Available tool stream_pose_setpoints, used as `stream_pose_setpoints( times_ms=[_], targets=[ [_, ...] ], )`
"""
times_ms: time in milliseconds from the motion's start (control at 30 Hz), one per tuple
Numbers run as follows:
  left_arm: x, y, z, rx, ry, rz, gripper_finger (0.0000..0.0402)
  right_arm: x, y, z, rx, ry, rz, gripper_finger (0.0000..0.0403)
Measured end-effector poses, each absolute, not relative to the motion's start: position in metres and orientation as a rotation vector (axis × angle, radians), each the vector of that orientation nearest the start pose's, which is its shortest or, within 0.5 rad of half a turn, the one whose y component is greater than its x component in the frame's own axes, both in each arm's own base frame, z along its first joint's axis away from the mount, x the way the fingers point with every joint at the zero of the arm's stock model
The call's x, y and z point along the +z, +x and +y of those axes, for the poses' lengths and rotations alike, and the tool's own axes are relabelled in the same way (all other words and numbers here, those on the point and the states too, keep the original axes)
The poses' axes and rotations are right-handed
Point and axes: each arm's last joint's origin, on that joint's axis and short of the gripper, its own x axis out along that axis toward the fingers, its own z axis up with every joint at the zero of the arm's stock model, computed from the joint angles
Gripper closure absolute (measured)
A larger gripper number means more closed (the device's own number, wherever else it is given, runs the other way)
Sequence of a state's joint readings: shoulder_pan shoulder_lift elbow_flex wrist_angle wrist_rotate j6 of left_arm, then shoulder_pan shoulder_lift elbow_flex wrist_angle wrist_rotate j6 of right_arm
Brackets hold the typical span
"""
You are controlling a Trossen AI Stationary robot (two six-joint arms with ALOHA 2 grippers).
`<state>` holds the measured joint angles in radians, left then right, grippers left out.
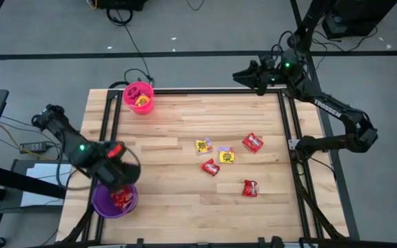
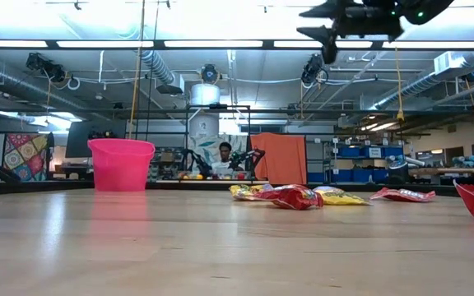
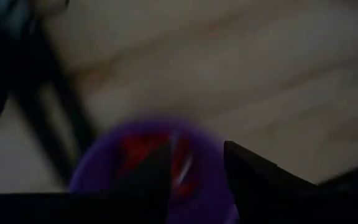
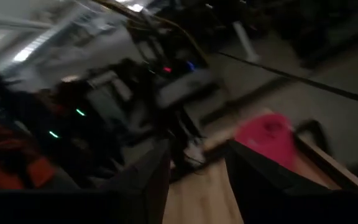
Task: Sort candy by brand, put in halloween buckets
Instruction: Put the yellow candy into the pink bucket
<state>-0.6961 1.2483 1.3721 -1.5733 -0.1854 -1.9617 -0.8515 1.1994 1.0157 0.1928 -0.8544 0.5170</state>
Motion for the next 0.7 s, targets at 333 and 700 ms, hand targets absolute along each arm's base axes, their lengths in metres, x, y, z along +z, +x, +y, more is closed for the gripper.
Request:
stream_pose_setpoints(
  times_ms=[333, 700],
  targets=[
    [0.369, 0.178, -0.057, 0.846, -0.849, 0.889, 0.0248, 0.341, 0.152, -0.161, -0.288, 0.497, 0.318, 0.0245],
    [0.360, 0.234, 0.002, 0.791, -0.612, 0.853, 0.0248, 0.330, 0.162, -0.116, -0.276, 0.506, 0.551, 0.0245]
  ],
)
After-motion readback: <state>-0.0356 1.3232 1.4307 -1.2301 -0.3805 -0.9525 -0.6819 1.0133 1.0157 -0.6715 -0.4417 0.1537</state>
